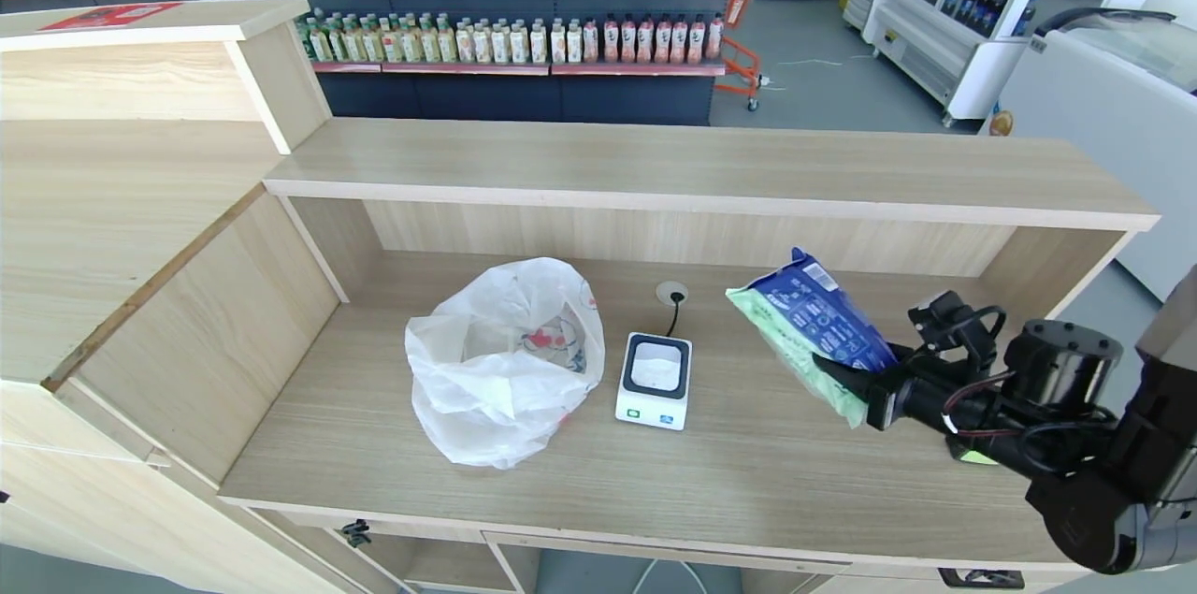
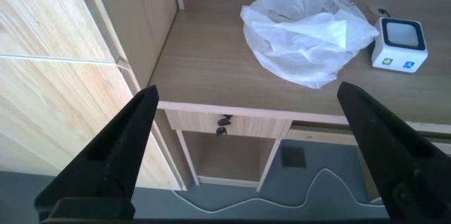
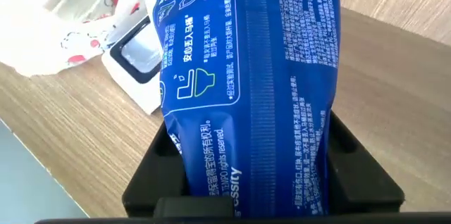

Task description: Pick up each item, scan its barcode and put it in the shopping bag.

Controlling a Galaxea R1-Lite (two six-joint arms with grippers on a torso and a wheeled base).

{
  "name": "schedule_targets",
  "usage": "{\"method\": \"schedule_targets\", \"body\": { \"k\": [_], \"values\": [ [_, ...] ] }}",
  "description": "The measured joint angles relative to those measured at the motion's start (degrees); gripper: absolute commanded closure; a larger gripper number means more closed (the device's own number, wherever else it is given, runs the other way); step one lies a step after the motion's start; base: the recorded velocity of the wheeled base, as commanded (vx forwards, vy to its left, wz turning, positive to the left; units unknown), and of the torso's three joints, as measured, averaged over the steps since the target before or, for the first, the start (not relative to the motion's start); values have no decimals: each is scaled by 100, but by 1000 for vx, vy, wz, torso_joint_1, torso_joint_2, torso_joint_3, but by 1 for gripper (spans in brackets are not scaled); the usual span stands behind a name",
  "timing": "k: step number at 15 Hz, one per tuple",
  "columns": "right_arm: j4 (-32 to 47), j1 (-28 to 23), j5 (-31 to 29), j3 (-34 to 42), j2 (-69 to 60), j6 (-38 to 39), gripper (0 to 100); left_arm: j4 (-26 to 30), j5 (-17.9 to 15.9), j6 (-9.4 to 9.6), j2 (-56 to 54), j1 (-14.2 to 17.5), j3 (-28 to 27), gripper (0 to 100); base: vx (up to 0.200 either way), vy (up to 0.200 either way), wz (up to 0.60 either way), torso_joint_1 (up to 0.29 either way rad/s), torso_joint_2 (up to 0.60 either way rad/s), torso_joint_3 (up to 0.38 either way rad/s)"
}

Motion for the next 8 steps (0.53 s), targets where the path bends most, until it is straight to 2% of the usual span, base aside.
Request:
{"method": "schedule_targets", "body": {
  "k": [3,8],
  "values": [
    [-16,-12,226,546,-705,-563,100,0,0,0,0,0,0,0,0,0,0,0,0,0],
    [-24,-72,296,922,-1976,-2255,100,-2,0,0,0,0,0,0,0,0,0,0,0,0]
  ]
}}
